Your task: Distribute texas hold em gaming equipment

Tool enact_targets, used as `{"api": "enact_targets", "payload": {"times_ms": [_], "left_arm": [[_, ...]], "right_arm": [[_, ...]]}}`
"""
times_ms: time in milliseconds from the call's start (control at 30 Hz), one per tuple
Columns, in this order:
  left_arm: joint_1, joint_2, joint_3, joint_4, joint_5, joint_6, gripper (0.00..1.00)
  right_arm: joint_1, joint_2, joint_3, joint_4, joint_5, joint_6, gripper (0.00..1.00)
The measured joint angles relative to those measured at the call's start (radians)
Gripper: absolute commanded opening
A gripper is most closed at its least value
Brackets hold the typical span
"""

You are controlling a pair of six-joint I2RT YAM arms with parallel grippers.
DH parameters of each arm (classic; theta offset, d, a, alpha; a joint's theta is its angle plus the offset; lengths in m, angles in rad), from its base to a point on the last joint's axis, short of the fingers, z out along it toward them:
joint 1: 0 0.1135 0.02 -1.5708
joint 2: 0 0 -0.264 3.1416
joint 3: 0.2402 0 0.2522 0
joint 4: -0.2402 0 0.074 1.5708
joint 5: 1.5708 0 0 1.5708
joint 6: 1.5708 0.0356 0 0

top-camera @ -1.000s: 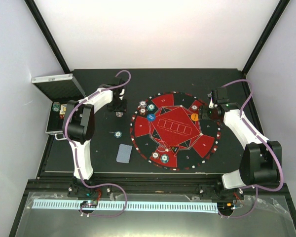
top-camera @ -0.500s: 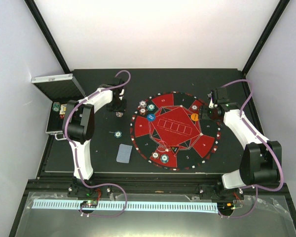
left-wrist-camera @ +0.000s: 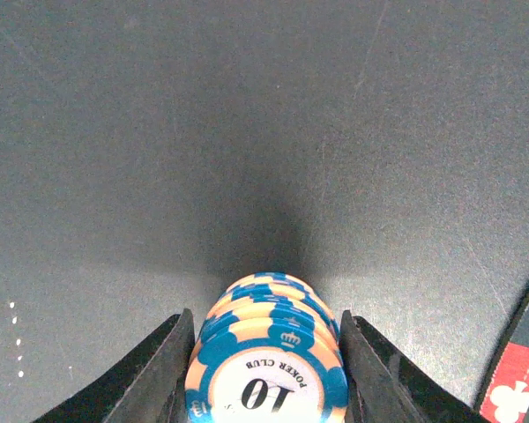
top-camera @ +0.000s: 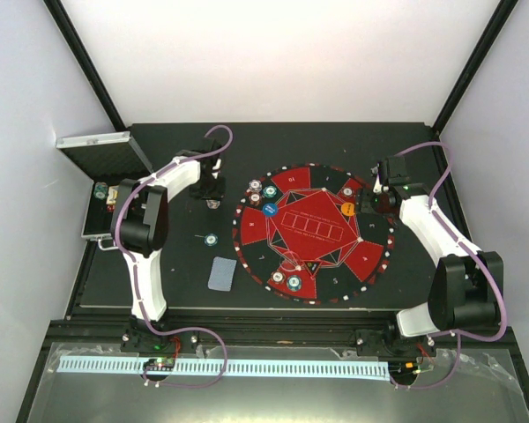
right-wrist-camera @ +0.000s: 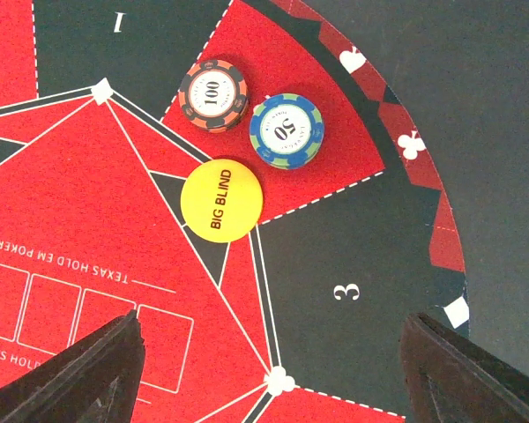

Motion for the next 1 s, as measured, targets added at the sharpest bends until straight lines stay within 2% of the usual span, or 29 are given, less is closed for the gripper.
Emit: {"api": "enact_targets", "payload": {"times_ms": [300,433,700,833,1000], "left_arm": [[-0.013,-0.086,-0.001,-0.026,0.014,-0.006,0.36],[-0.061,-0.150,-0.016,-0.024,0.026,-0.025,0.36],[-0.354,-0.139,0.026,-0.030,0.075,-0.080,0.36],[-0.486,-0.034,0.174,-0.039,0.102,-0.098,0.35],[-0.560,0.128,0.336,-0.051,0.109,-0.103,0.35]], "right_arm": [[0.000,0.000,0.000,-0.001,0.000,0.000,0.80],[0.000,0.000,0.000,-0.001,0.002,0.000,0.80],[0.000,-0.047,0.000,0.000,0.034,0.010,0.80],[0.000,-0.098,-0.003,0.003,0.058,0.025,0.80],[0.000,-0.160,-0.019,0.006,0.073,0.031,0.81]]}}
